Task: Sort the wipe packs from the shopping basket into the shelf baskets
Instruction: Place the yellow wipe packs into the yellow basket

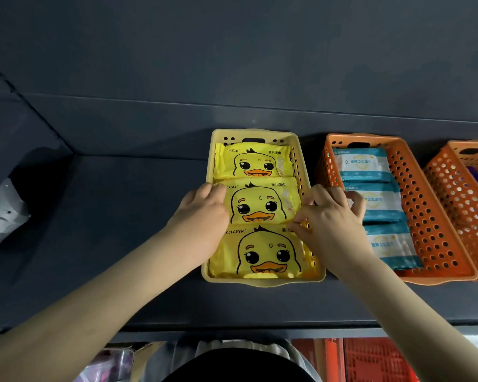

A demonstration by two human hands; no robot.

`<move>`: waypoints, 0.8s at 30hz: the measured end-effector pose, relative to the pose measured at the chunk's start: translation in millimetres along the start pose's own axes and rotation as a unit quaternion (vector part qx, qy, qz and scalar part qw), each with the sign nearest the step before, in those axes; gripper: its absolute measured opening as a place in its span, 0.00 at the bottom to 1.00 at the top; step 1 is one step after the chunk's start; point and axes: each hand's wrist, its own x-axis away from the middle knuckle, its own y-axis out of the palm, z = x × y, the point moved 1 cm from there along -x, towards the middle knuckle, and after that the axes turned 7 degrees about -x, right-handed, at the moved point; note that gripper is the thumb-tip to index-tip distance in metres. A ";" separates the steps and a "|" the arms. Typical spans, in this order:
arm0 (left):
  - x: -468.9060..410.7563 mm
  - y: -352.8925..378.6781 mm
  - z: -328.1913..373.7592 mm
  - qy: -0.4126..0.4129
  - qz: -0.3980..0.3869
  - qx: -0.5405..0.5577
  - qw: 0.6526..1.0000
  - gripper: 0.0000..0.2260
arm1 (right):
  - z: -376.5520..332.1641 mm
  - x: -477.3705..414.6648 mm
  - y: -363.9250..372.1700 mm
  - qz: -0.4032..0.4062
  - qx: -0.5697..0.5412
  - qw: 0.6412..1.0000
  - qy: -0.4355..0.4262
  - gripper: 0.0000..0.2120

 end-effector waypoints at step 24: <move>-59.1 1.7 -34.4 0.023 -0.091 -0.009 0.996 0.42 | -16.7 -47.7 14.8 -0.210 0.057 0.976 0.020 0.40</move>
